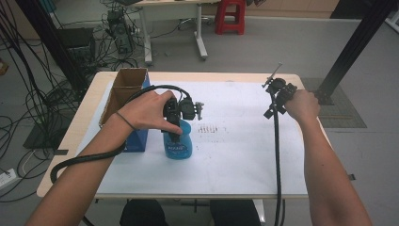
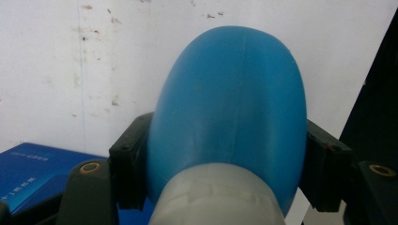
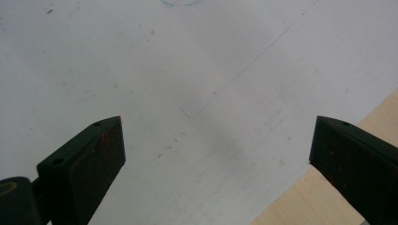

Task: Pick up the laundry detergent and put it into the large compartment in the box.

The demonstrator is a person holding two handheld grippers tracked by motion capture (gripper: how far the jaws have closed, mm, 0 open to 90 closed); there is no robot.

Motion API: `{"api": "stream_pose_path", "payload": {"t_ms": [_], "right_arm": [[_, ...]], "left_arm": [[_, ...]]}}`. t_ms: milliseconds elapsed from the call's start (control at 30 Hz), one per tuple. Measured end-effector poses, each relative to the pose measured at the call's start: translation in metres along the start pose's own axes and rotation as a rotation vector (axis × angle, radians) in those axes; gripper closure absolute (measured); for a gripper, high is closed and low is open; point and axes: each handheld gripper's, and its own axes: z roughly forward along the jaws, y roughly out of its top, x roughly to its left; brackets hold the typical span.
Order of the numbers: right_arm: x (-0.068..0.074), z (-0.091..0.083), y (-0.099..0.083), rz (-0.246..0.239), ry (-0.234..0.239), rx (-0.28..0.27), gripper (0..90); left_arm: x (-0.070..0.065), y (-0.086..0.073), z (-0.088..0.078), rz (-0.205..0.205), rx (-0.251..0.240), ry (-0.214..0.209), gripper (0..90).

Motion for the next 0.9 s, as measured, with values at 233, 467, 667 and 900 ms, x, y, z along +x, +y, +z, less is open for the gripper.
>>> {"api": "stream_pose_path", "payload": {"t_ms": [233,467,667,900], "right_arm": [[-0.0001,0.0002,0.0004,-0.002,0.001,0.001,3.5],[0.0004,-0.0006,-0.0004,0.000,-0.003,-0.002,3.5],[-0.0006,-0.0015,-0.0019,0.004,-0.003,0.000,3.5],[-0.0004,-0.0021,-0.0023,0.001,-0.005,-0.001,3.5]], "left_arm": [[-0.0004,-0.0005,-0.0002,-0.002,0.000,0.004,35.6],[0.0004,0.0038,0.0000,0.004,0.018,0.004,36.1],[0.0021,0.0040,0.0000,0.000,0.021,-0.002,36.4],[0.0011,0.0048,0.0000,0.003,0.023,0.002,36.5]]}}
